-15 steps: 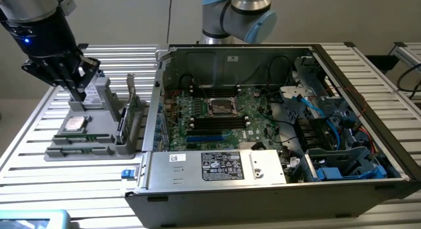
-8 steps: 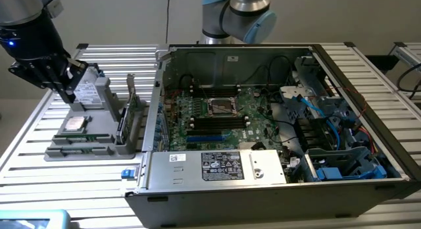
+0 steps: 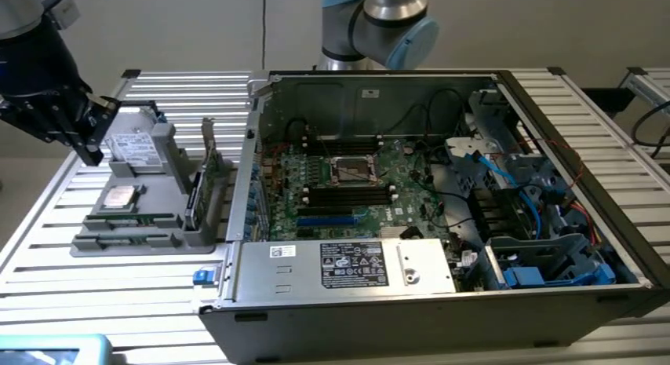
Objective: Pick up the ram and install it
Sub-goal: 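Reach for the ram, then pick up the ram and move it above insertion slot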
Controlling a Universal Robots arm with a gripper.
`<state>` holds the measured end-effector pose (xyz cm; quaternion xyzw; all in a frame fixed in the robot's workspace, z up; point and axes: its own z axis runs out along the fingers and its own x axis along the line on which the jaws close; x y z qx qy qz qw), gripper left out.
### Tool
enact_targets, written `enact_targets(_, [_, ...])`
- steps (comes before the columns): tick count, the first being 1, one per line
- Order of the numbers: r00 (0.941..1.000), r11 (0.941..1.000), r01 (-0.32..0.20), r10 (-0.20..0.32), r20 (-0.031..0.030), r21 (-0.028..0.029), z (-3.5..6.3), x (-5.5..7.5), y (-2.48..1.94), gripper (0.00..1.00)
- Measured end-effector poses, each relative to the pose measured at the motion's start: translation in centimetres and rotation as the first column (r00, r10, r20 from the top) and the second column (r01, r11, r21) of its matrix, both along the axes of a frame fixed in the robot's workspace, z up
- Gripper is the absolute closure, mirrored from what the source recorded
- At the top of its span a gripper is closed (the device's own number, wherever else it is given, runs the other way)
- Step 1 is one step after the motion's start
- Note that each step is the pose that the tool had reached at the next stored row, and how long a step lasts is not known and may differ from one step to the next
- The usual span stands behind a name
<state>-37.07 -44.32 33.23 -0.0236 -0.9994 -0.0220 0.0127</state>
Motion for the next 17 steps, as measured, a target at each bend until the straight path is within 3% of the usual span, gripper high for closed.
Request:
enact_targets(10, [0.9998,0.9998,-0.022,0.022,0.0000,0.0000,-0.05,-0.59,0.04,0.89])
enact_targets(13, [0.9977,0.9977,-0.068,0.068,0.0001,0.0014,-0.06,-0.60,0.05,0.89])
enact_targets(17, [0.9902,0.9902,-0.140,0.140,0.0001,0.0016,-0.09,-0.59,0.04,0.89])
